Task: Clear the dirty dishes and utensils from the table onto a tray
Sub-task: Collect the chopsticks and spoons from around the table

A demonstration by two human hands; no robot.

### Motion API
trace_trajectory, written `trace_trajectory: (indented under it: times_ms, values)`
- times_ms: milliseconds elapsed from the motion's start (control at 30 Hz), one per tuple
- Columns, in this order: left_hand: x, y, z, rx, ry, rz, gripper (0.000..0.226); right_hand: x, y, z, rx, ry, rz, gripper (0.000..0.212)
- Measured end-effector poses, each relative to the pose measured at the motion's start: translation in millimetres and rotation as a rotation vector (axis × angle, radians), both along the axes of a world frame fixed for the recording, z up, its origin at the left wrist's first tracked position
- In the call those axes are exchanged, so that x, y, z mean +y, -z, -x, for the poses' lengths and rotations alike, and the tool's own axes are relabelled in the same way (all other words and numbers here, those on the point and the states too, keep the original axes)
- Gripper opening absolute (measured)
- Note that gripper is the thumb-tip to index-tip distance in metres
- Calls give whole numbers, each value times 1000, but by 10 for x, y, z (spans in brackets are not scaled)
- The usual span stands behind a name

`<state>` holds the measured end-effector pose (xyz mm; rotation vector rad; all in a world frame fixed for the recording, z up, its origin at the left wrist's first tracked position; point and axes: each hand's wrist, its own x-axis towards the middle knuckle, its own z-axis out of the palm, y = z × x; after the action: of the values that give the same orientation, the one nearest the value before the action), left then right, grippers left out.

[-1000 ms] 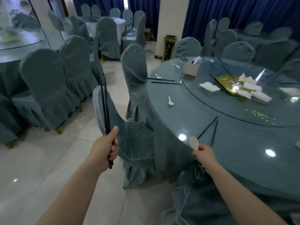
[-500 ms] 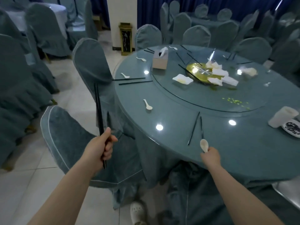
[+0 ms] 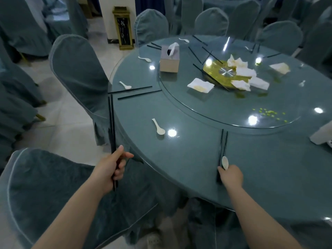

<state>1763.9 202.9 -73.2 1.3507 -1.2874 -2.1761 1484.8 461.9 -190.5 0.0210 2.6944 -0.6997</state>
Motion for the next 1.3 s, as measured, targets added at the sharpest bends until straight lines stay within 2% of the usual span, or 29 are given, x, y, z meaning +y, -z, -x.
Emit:
trace_trajectory:
  times_ms: [100, 200, 333, 467, 533, 633, 767, 933, 1000, 1300]
  values:
    - [-94, 22, 24, -12, 8, -18, 40, -132, 7, -52, -2, -5, -33, 10]
    - [-143, 39, 14, -14, 2, -25, 39, -172, 21, -140, -19, 43, -14, 15]
    - [-194, 91, 1, -1, -12, -49, 39, -204, 7, -156, -69, 18, -97, 12]
    - [-168, 186, -7, 9, -27, -46, 39, -274, -43, -204, -92, -24, -98, 8]
    - [-153, 213, -13, 9, -30, -34, 39, -370, -93, -254, -128, -76, -49, 10]
    - [-127, 209, -9, 9, -65, -38, 40, -628, -213, -380, -157, -177, 112, 25]
    - [-120, 166, -44, 75, -148, -80, 40, -1084, -469, -628, -221, -347, 294, 20]
    - [-187, 122, -243, 113, -186, -98, 39, -1598, -882, -1102, -290, -537, 404, 21]
    - [-236, 87, -363, 122, -211, -78, 37, -1766, -1041, -1361, -313, -613, 438, 14]
    - [-640, -153, -1349, 245, -321, 11, 34, -2466, -1602, -2897, -286, -834, 449, 17]
